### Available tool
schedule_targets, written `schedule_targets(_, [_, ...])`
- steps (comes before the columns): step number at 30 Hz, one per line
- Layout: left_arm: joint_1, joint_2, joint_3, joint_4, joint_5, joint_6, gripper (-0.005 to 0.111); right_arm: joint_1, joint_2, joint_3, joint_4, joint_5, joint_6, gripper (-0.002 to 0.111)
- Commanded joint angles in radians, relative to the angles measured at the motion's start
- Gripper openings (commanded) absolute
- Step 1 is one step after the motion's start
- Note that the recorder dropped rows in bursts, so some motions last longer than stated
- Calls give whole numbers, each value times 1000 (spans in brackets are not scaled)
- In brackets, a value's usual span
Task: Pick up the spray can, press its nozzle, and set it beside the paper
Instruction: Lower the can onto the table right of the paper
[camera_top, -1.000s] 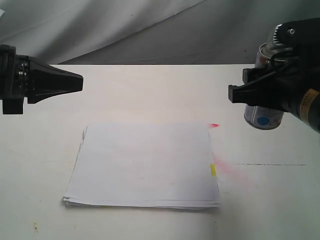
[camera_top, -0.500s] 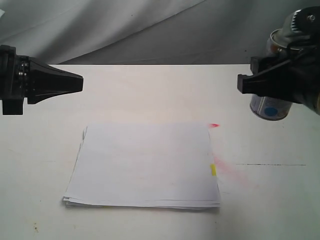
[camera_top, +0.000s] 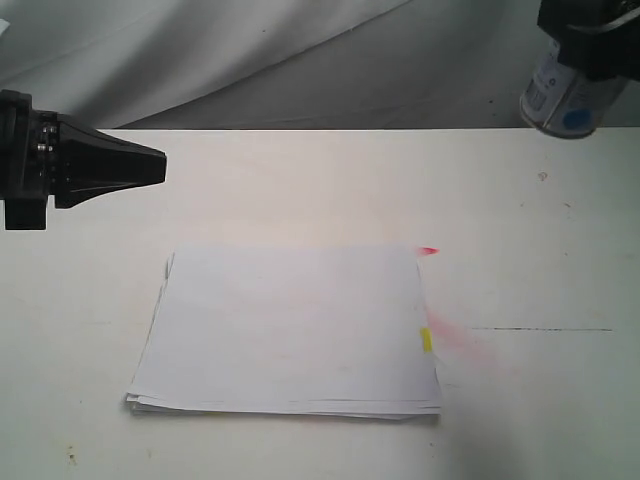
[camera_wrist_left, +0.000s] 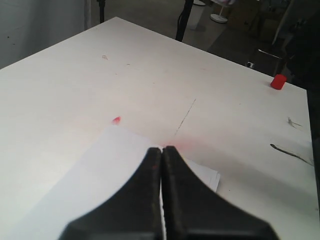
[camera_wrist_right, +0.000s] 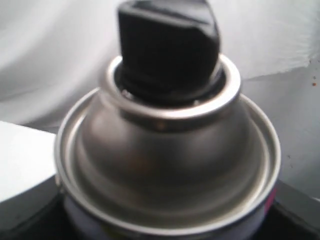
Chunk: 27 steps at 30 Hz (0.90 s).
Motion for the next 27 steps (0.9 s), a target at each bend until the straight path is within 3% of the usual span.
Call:
schedule_targets(1, [2,-9,4,-5,6,7,0,-82,52,17,259,-227,-280,0])
schedule_targets(11, [2,-9,4,-5,6,4,0,-87,434,17,264,-483,-415,0])
schedule_targets(17, [2,-9,4,-5,6,4,0,-87,667,17,402,-596,-583,0])
schedule_targets(27, [2,-9,4,-5,6,10,0,-87,845,17,484,-649,-683,0])
